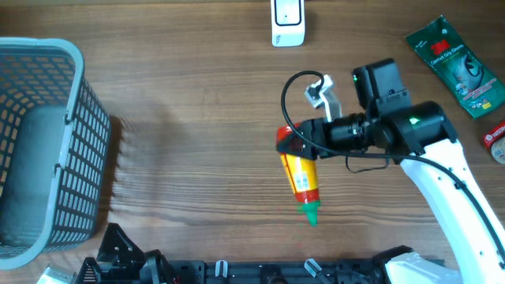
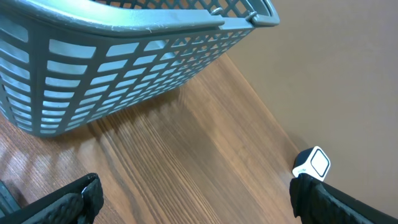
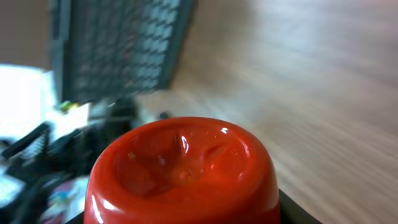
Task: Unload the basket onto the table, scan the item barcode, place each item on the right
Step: 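Raise the sauce bottle to the white scanner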
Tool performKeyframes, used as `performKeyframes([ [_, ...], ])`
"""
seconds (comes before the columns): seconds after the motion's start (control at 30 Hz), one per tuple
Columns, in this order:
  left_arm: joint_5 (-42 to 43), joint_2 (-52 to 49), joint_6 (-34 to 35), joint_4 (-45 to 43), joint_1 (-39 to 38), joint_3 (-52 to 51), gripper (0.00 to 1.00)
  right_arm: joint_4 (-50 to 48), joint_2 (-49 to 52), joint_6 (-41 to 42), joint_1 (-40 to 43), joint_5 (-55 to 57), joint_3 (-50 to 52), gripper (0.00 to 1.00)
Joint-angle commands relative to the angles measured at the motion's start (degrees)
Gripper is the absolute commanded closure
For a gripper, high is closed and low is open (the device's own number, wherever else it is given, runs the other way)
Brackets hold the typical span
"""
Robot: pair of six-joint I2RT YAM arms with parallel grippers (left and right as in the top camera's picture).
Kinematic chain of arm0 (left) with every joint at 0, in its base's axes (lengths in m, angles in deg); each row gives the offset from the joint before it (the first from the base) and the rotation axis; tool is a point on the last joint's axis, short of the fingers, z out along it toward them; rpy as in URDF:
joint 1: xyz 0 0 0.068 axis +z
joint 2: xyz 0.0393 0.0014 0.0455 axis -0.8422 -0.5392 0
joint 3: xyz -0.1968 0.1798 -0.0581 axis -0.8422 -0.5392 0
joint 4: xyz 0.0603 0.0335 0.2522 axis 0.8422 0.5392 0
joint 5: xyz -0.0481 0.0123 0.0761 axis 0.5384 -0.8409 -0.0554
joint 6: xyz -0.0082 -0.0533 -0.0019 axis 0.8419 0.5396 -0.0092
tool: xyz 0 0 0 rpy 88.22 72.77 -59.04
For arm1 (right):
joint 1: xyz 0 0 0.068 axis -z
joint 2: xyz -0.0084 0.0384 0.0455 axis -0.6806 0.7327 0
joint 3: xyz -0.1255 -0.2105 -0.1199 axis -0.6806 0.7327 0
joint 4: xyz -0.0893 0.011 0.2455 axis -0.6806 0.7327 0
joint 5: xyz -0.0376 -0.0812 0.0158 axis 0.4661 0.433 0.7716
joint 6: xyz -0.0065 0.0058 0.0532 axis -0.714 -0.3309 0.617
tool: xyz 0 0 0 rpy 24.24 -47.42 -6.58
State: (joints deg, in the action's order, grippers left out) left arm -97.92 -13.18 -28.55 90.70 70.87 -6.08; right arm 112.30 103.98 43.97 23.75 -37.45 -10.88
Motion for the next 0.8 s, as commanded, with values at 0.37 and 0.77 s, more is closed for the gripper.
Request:
performKeyframes([
  [0.37, 0.1, 0.2, -0.1, -0.2, -0.2, 0.0, 0.00, -6.9, -0.2, 5.0, -0.3, 10.1, 1.6, 0.56],
  [0.77, 0.1, 0.2, -0.1, -0.2, -0.2, 0.0, 0.00, -50.6, 15.5, -3.1, -0.3, 54.2, -4.3, 0.48],
])
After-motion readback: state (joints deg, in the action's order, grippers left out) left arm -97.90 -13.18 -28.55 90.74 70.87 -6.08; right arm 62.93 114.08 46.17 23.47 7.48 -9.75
